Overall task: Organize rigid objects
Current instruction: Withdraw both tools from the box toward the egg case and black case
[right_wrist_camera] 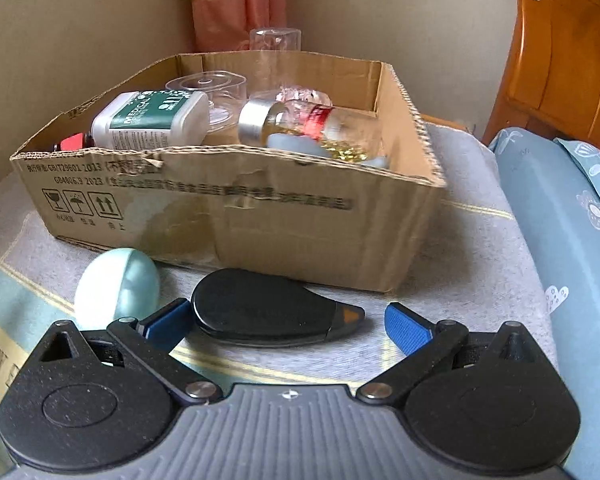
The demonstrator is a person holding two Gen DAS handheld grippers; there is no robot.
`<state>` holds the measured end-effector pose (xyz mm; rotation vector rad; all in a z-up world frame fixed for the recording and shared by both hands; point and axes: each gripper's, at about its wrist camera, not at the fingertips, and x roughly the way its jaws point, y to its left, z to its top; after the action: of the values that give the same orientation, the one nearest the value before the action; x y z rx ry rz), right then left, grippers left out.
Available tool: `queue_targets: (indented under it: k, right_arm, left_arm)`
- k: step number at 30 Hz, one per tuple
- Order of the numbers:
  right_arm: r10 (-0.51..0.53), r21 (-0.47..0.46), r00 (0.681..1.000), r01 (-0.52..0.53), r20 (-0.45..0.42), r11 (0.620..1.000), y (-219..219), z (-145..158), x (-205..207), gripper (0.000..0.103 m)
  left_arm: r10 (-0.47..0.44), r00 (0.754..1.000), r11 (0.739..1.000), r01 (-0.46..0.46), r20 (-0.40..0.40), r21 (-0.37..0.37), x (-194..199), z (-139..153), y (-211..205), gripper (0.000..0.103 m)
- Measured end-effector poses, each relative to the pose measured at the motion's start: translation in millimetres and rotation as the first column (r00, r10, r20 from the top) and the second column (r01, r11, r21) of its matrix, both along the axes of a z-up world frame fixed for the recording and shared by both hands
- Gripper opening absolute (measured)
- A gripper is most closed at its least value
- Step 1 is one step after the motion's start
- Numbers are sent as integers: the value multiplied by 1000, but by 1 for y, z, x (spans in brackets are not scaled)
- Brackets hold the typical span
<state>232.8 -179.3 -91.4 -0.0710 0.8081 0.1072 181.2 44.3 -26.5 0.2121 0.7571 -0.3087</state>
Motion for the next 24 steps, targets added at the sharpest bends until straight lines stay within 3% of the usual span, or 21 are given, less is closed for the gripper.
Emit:
queue_targets:
  k: [6,15,20,24]
  right_arm:
    - [57,2,998,-57,11,998,-14,-1,-3,103]
    - [105,4,994,-105,34,994,-19,-2,-5,103]
    - [110,7,993,-111,49,994,-23,-3,-6,103]
    - [112,7,992,-112,54,994,-24,-3,-6,103]
  left_arm:
    - [-53,998,999,54,-32,10,15,-14,-24,100]
    - [-50,993,999,49,-107,-11,39,-37,-50,100]
    - [-19,990,999,15,-143,-31,47,-45,-51,100]
    - [27,988,999,-23,-151,25,46,-45,-45,100]
